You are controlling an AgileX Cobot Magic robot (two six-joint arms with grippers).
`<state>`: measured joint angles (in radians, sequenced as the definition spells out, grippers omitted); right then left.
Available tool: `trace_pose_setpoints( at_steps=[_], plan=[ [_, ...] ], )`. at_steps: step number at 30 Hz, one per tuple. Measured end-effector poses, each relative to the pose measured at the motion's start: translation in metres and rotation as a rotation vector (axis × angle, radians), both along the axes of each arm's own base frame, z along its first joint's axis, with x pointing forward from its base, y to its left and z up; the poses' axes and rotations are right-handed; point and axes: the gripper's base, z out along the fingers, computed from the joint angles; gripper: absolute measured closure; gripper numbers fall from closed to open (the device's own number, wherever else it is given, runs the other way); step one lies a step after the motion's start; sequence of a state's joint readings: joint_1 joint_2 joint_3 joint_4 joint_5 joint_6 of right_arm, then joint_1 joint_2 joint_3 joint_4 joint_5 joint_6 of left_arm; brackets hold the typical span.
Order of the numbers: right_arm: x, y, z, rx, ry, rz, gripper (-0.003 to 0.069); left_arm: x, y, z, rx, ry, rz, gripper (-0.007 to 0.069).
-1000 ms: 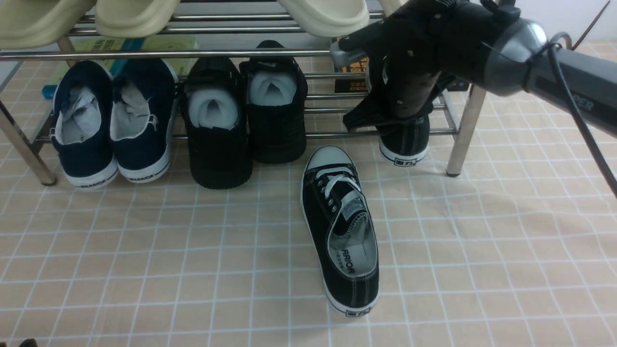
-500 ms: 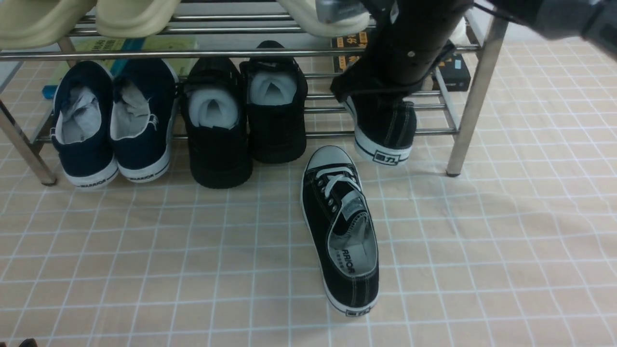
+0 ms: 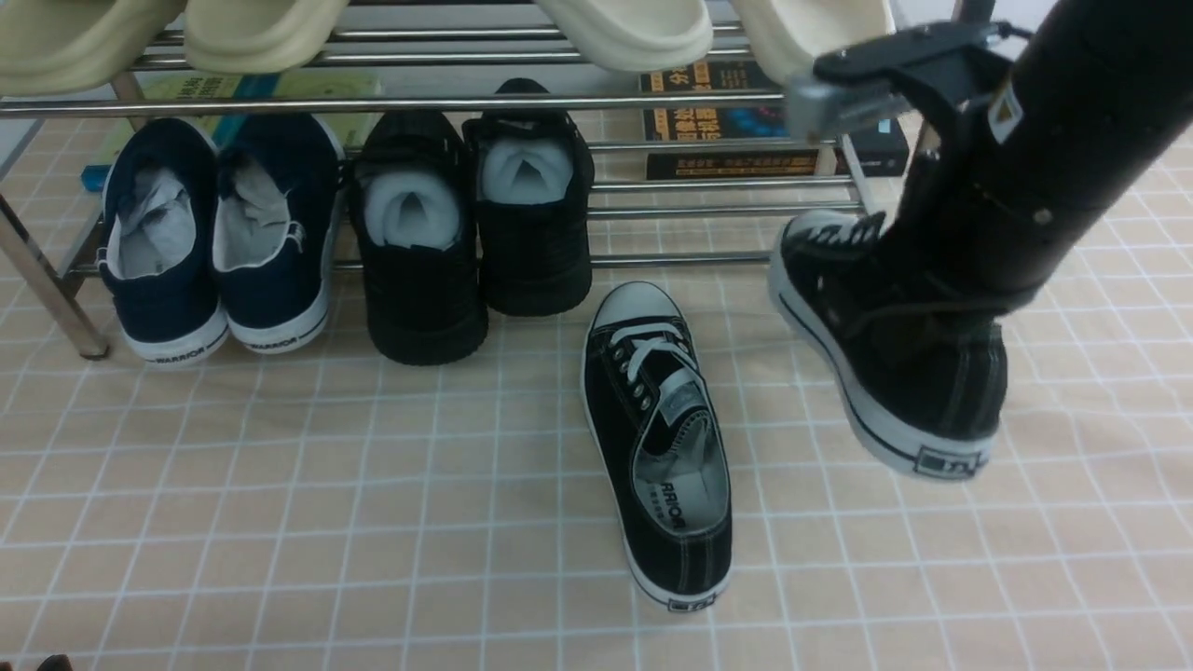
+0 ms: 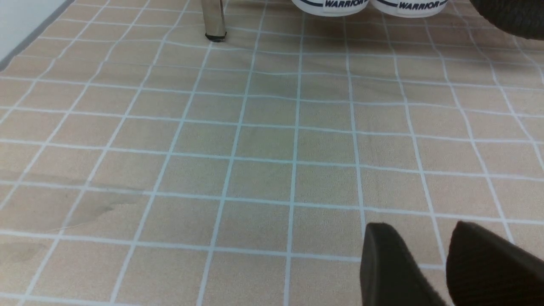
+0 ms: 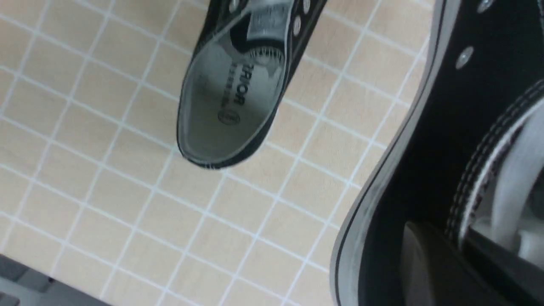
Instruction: Take the shoes off the shelf from the light coffee tablecloth by hand.
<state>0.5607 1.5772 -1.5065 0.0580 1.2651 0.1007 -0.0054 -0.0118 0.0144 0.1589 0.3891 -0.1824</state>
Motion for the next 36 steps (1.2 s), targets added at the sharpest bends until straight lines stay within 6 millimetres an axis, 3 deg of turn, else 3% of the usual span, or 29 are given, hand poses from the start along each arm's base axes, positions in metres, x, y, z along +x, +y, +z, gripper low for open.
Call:
trace_pose_setpoints(
  at_steps=[5,19,30,33,36],
  plan=[
    [0.003,0.002,-0.025,-0.046,0.066,0.009,0.0648,0.000,0.000,0.000,0.000,0.000,0.000,0.0382],
    [0.049,0.028,-0.070,0.013,-0.072,-0.003,0.0642,0.000,0.000,0.000,0.000,0.000,0.000,0.0382],
    [0.054,0.037,-0.104,0.000,0.066,-0.018,0.0628,0.000,0.000,0.000,0.000,0.000,0.000,0.0382],
    [0.054,0.041,-0.124,-0.015,0.162,-0.027,0.0590,0.000,0.000,0.000,0.000,0.000,0.000,0.0382],
    [0.051,0.046,-0.137,0.006,0.254,-0.045,0.0496,0.000,0.000,0.000,0.000,0.000,0.000,0.0382]
  ],
)
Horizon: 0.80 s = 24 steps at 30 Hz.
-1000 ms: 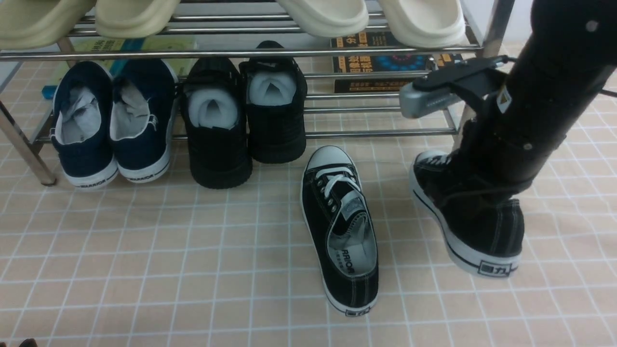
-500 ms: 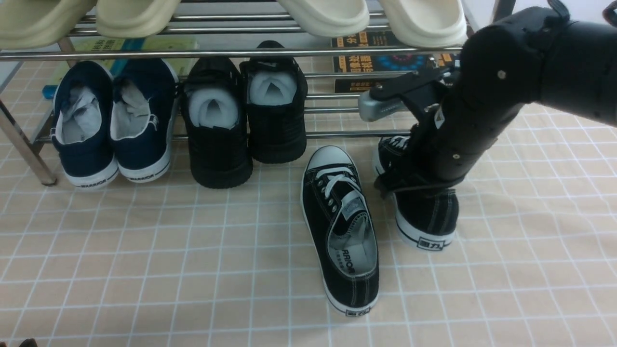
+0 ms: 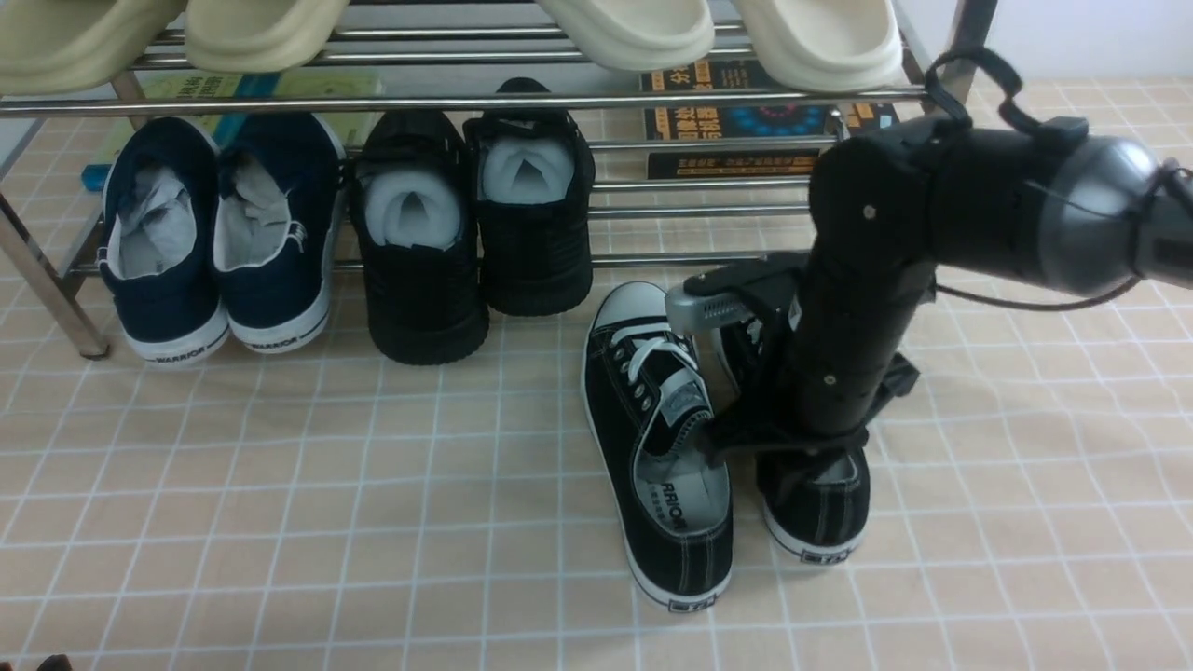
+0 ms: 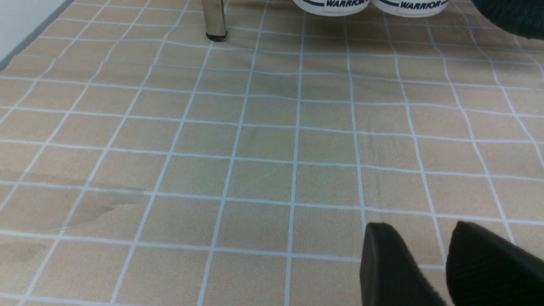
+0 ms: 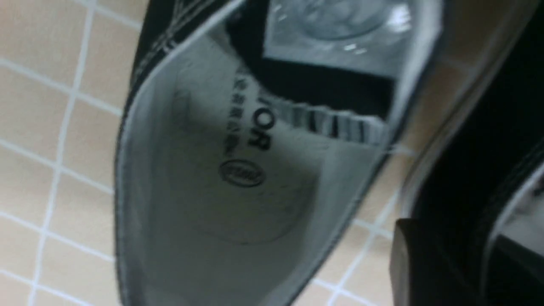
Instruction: Take the shoes off the shelf from the light coffee tablecloth by hand.
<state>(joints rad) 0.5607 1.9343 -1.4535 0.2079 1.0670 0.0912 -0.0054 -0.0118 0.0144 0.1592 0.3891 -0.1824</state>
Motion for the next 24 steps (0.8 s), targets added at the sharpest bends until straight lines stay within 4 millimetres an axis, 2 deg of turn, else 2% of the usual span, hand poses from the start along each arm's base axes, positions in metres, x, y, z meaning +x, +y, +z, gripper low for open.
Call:
trace_pose_setpoints(
  at_steps=[1,3,5,8,9,12,13,14,15,18,22,24],
  plan=[
    [0.000,0.000,0.000,0.002,0.004,-0.001,0.0488,0.000,0.000,0.000,0.000,0.000,0.000,0.0382],
    [-0.005,0.002,0.005,0.018,0.071,-0.006,0.0389,0.000,0.000,0.000,0.000,0.000,0.000,0.0382],
    [-0.006,0.003,0.014,0.027,0.088,0.001,0.0330,0.000,0.000,0.000,0.000,0.000,0.000,0.0382],
    [-0.007,0.002,0.033,0.049,0.042,0.006,0.0293,0.000,0.000,0.000,0.000,0.000,0.000,0.0382],
    [-0.008,0.001,0.036,0.050,0.034,0.007,0.0292,0.000,0.000,0.000,0.000,0.000,0.000,0.0382],
    [-0.020,-0.007,0.072,0.085,-0.035,0.017,0.0296,0.000,0.000,0.000,0.000,0.000,0.000,0.0382],
    [-0.021,-0.008,0.074,0.088,-0.039,0.017,0.0298,0.000,0.000,0.000,0.000,0.000,0.000,0.0382],
    [-0.028,-0.012,0.091,0.109,-0.073,0.021,0.0308,0.000,0.000,0.000,0.000,0.000,0.000,0.0382],
    [-0.029,-0.013,0.093,0.112,-0.078,0.022,0.0309,0.000,0.000,0.000,0.000,0.000,0.000,0.0382],
    [-0.043,-0.023,0.122,0.134,-0.152,0.029,0.0337,0.000,0.000,0.000,0.000,0.000,0.000,0.0382],
    [-0.051,-0.031,0.137,0.135,-0.201,0.041,0.0367,0.000,0.000,0.000,0.000,0.000,0.000,0.0382],
    [-0.058,-0.038,0.150,0.130,-0.251,0.058,0.0414,0.000,0.000,0.000,0.000,0.000,0.000,0.0382]
  ],
)
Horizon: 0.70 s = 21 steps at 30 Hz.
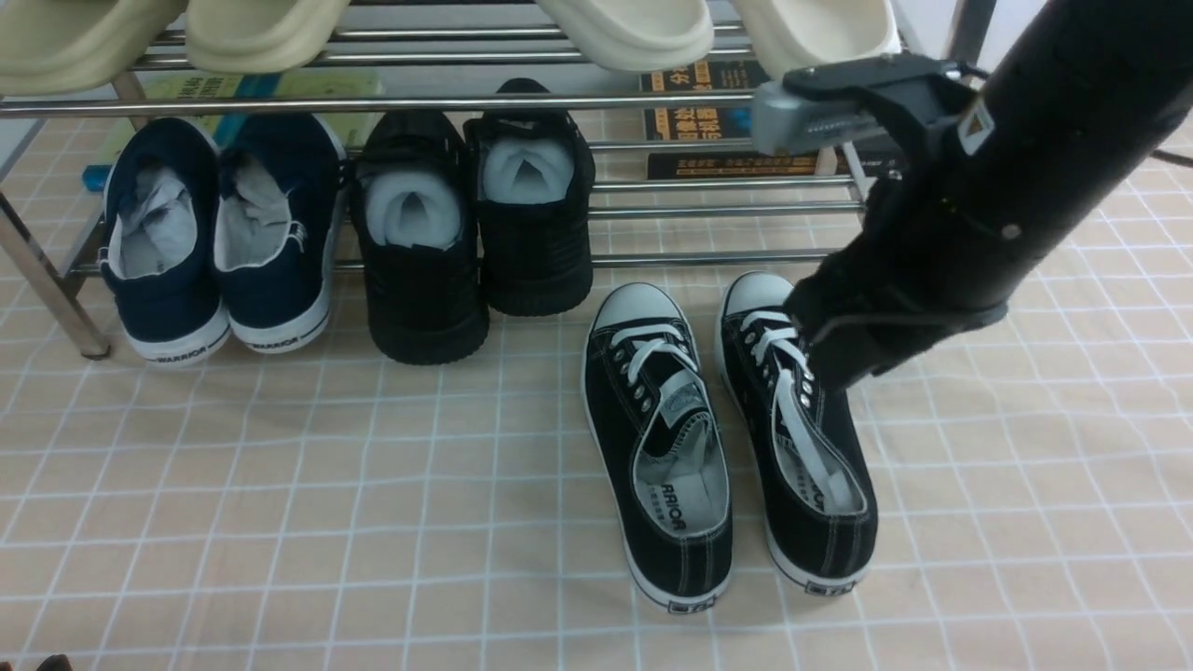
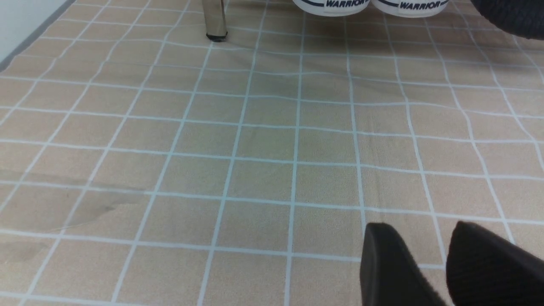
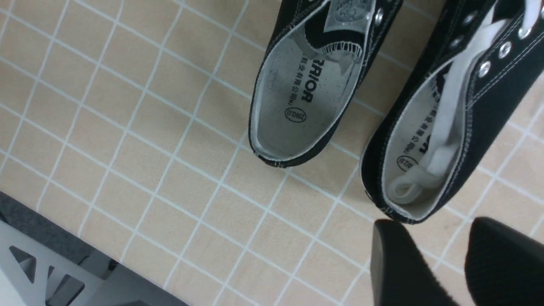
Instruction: Take the shoes off the shelf from the light coffee tablecloth by hand.
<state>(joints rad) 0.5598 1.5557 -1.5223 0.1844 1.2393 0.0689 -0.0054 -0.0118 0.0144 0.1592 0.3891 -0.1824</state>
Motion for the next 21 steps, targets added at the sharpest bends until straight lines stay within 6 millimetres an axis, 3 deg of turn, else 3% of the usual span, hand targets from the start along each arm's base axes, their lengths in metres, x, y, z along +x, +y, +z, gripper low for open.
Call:
trace_pose_setpoints(
  at_steps=[8,11,14,15,18,19,21],
  plan=[
    [-0.047,-0.038,0.063,0.040,-0.229,-0.005,0.0545,0.000,0.000,0.000,0.000,0.000,0.000,0.0382],
    [-0.080,-0.061,0.093,0.085,-0.349,-0.017,0.0566,0.000,0.000,0.000,0.000,0.000,0.000,0.0382],
    [-0.106,-0.080,0.110,0.113,-0.432,-0.027,0.0569,0.000,0.000,0.000,0.000,0.000,0.000,0.0382],
    [-0.131,-0.097,0.120,0.132,-0.498,-0.037,0.0569,0.000,0.000,0.000,0.001,0.000,0.000,0.0382],
    [-0.172,-0.125,0.122,0.172,-0.571,-0.059,0.0587,0.000,0.000,0.000,0.001,0.000,0.000,0.0382],
    [-0.175,-0.126,0.121,0.176,-0.573,-0.061,0.0591,0.000,0.000,0.000,0.001,0.000,0.000,0.0382],
    [-0.207,-0.146,0.102,0.216,-0.584,-0.085,0.0642,0.000,0.000,0.000,0.001,0.000,0.000,0.0382]
  ],
)
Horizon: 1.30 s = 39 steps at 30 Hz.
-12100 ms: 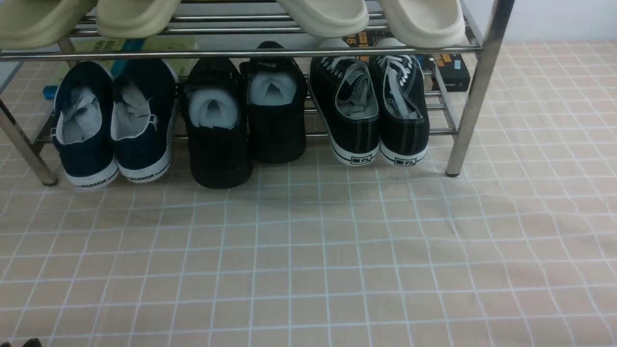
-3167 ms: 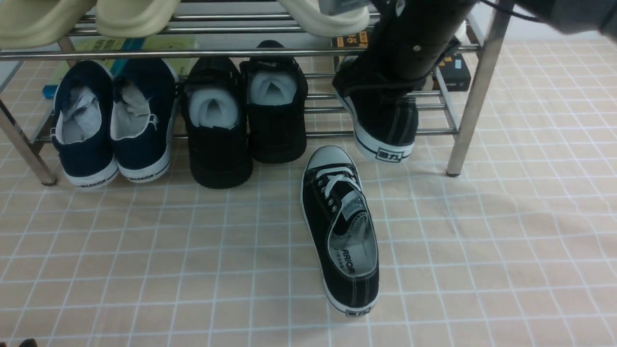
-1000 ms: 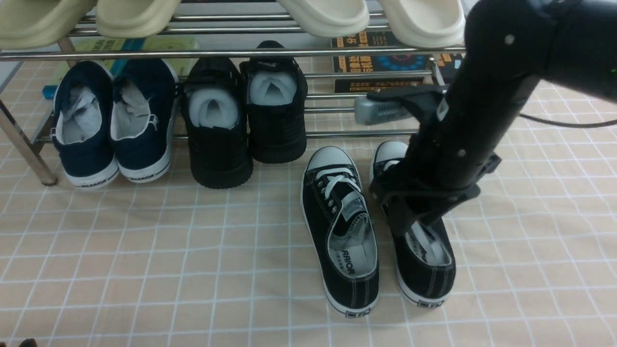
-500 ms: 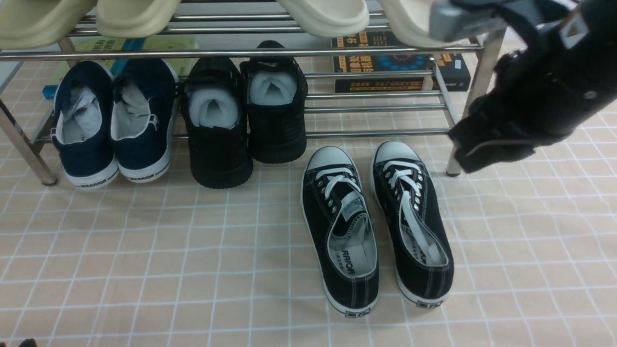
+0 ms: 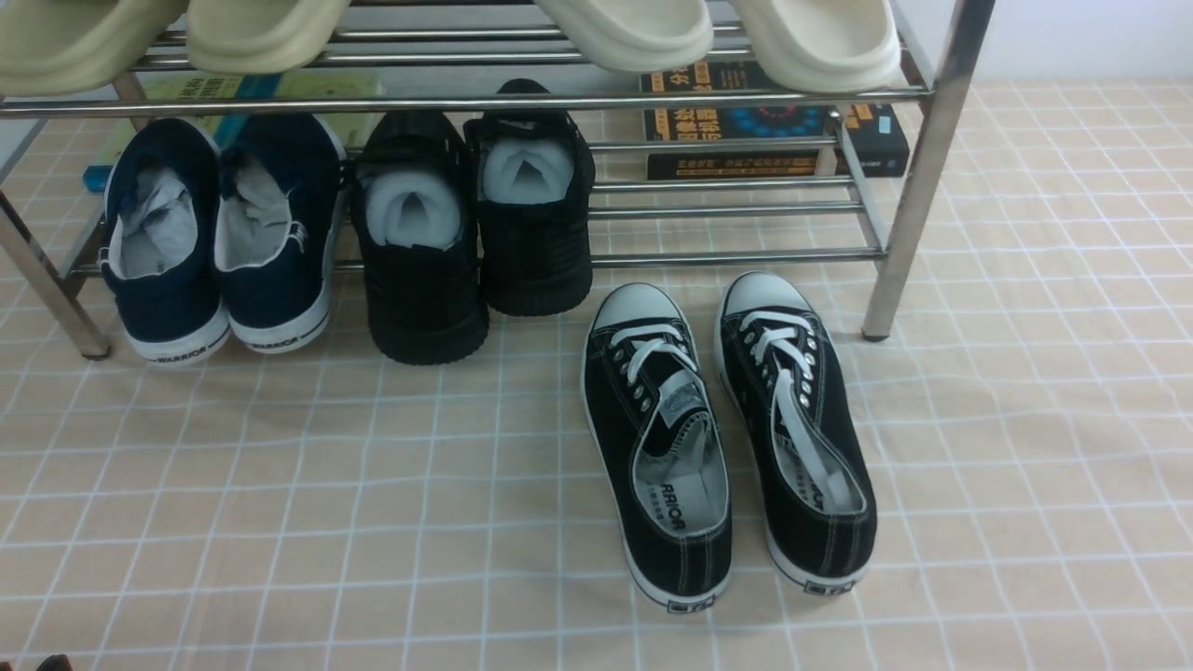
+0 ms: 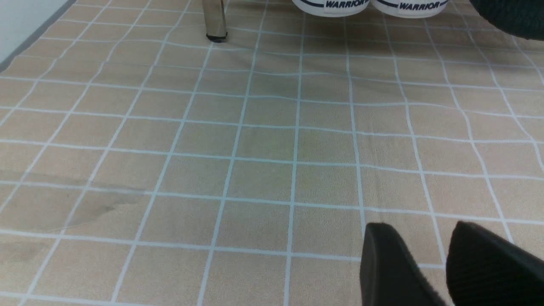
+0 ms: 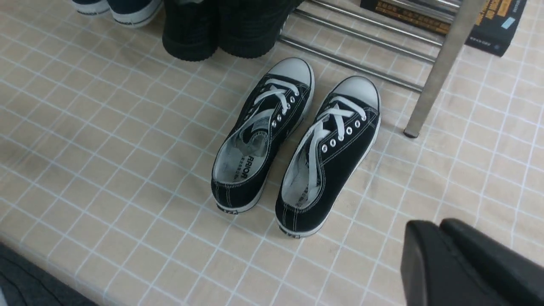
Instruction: Take the shoes off the shelf from the light coffee tablecloth by hand.
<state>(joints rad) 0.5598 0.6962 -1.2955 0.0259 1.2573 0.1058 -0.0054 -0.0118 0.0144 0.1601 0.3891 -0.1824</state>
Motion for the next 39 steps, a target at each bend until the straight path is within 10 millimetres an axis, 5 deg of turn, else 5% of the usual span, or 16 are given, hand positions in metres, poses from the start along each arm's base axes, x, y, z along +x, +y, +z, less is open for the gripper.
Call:
trace_pose_setpoints(
  at_steps=[5,8,14,25,39],
  plan=[
    [-0.018,-0.011,-0.048,0.107,-0.121,-0.012,0.0674,0.000,0.000,0.000,0.000,0.000,0.000,0.0382],
    [-0.003,-0.002,-0.102,0.182,-0.227,-0.021,0.0674,0.000,0.000,0.000,0.000,0.000,0.000,0.0382],
    [0.017,0.009,-0.161,0.242,-0.312,-0.032,0.0673,0.000,0.000,0.000,0.000,0.000,0.000,0.0382],
    [0.021,0.011,-0.213,0.186,-0.228,-0.036,0.0667,0.000,0.000,0.000,0.000,0.000,0.000,0.0382],
    [0.015,0.007,-0.219,0.194,-0.285,-0.034,0.0658,0.000,0.000,0.000,0.000,0.000,0.000,0.0383]
  ],
)
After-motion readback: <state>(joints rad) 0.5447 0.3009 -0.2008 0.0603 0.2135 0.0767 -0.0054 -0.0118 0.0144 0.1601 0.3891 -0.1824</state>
